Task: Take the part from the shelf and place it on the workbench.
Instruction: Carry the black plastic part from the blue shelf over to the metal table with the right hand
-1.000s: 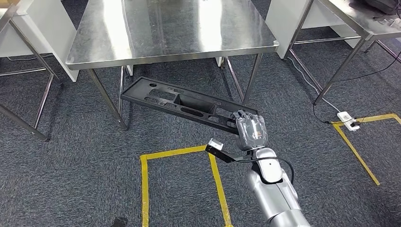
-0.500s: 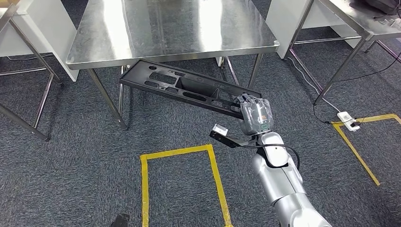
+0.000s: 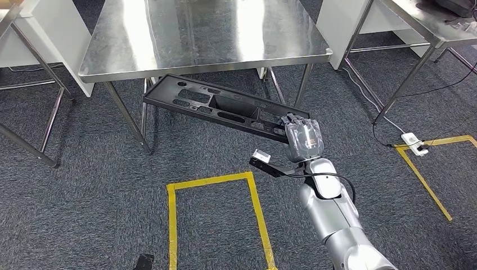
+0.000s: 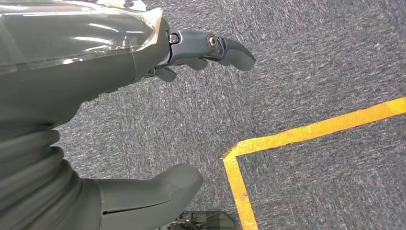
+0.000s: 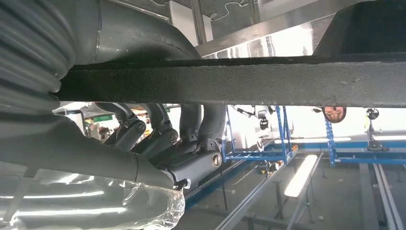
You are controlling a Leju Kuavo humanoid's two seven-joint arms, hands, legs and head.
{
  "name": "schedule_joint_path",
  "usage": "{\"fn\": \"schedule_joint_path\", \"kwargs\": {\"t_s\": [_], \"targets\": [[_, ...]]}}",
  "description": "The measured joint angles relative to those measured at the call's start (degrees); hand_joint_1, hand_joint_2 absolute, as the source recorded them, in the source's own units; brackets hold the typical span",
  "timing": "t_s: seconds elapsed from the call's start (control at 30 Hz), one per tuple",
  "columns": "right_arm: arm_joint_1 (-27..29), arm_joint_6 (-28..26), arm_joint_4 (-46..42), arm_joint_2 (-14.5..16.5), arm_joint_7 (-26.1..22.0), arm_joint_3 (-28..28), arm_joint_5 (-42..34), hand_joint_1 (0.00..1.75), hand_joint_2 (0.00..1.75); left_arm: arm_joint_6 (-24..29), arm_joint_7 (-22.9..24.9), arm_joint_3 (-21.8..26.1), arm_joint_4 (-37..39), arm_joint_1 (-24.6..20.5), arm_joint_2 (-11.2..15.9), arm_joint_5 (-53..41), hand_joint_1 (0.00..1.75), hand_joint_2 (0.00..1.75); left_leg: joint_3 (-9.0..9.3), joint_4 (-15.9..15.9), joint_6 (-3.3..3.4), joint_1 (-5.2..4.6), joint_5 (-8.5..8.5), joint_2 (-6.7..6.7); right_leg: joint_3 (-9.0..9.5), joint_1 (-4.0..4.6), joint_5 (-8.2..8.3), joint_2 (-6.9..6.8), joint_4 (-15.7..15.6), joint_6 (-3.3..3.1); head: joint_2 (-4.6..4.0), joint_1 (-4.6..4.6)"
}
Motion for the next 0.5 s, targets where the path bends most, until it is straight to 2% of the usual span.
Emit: {"fn": "schedule_joint_path", "kwargs": {"t_s": [0.5], "targets": [[0.17, 0.55, 0.0, 0.28, 1.2, 0.2, 1.09, 1.75, 1.75, -1.06, 0.16, 0.01, 0.01, 0.18, -0.02, -0.21, 0.0, 1.75, -0.01, 0.0, 0.01, -0.01, 0.0, 0.0, 0.0, 0.0, 0.0, 0.0, 0.0, 0.0, 0.0, -0.01]]}}
